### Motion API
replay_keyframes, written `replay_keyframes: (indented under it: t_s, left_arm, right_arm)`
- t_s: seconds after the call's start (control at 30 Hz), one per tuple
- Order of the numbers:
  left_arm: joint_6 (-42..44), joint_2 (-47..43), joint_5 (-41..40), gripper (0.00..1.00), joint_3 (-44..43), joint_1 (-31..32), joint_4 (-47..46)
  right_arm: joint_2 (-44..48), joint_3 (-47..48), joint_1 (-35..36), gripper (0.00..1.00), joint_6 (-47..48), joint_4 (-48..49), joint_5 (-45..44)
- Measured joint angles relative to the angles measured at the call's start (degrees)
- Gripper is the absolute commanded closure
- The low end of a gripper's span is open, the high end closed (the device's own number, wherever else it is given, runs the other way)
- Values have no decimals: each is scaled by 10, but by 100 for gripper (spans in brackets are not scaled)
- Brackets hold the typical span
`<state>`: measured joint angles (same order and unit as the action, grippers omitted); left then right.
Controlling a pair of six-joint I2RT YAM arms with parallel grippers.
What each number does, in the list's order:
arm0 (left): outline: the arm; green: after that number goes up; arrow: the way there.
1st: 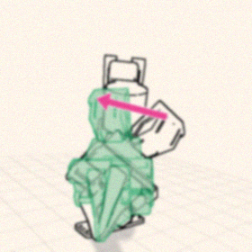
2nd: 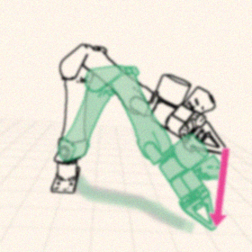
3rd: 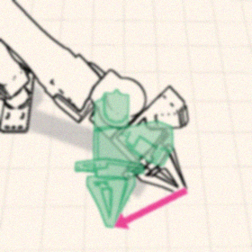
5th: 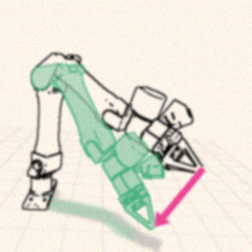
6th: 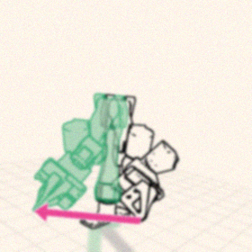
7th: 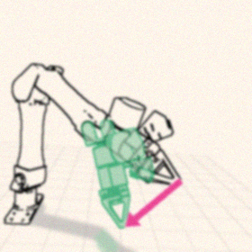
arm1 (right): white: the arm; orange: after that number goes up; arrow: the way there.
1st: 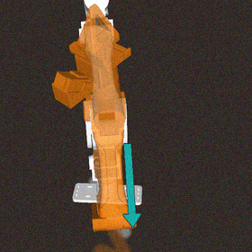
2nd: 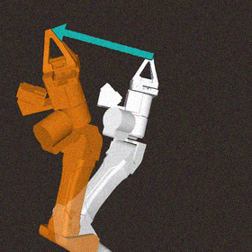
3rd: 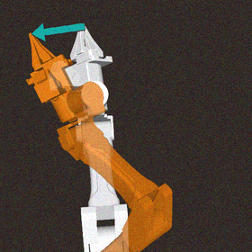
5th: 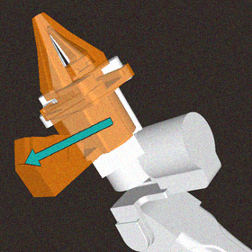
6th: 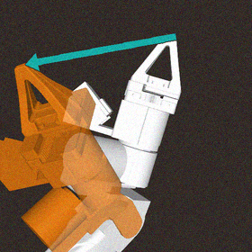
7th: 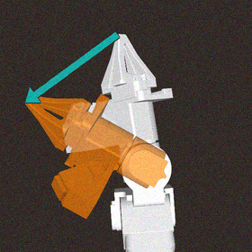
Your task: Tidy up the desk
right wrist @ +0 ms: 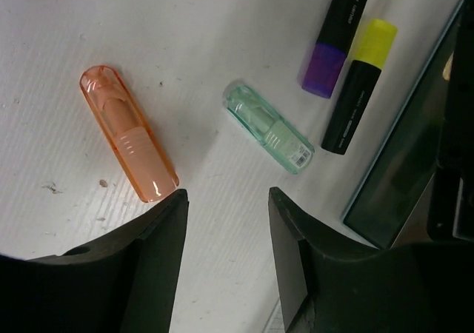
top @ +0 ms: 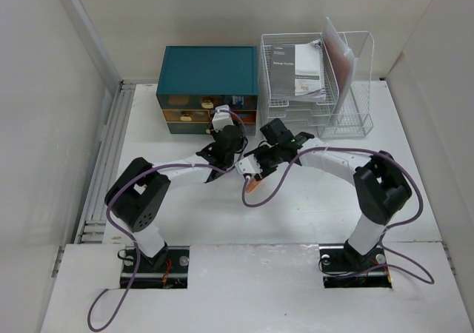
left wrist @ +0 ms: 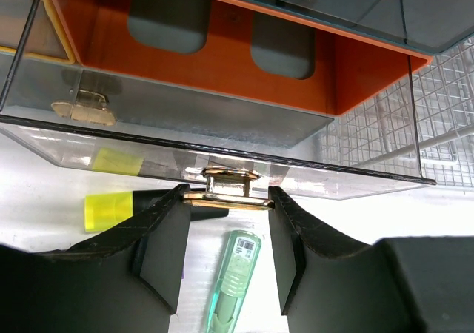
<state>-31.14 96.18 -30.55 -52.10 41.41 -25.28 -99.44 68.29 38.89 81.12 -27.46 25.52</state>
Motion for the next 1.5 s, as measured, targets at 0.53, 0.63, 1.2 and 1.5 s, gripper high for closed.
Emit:
replay_keyframes:
  t_s: [0.53, 0.63, 1.2, 1.5]
  left_arm:
    - [-1, 0, -1, 99, 0, 1, 0]
    - [-2, 0, -1, 99, 0, 2, 1]
    - [-19, -24, -14, 100, 23, 21, 12]
    - [-37, -39, -23, 39, 46, 32, 4]
  right_arm:
    - [155, -68, 6, 44, 47, -24, 29]
    - [133, -81, 6, 44, 52, -19, 23]
    - [128, -125, 21, 44, 87, -6, -33]
    - [172, -130, 20, 44, 83, -7, -35]
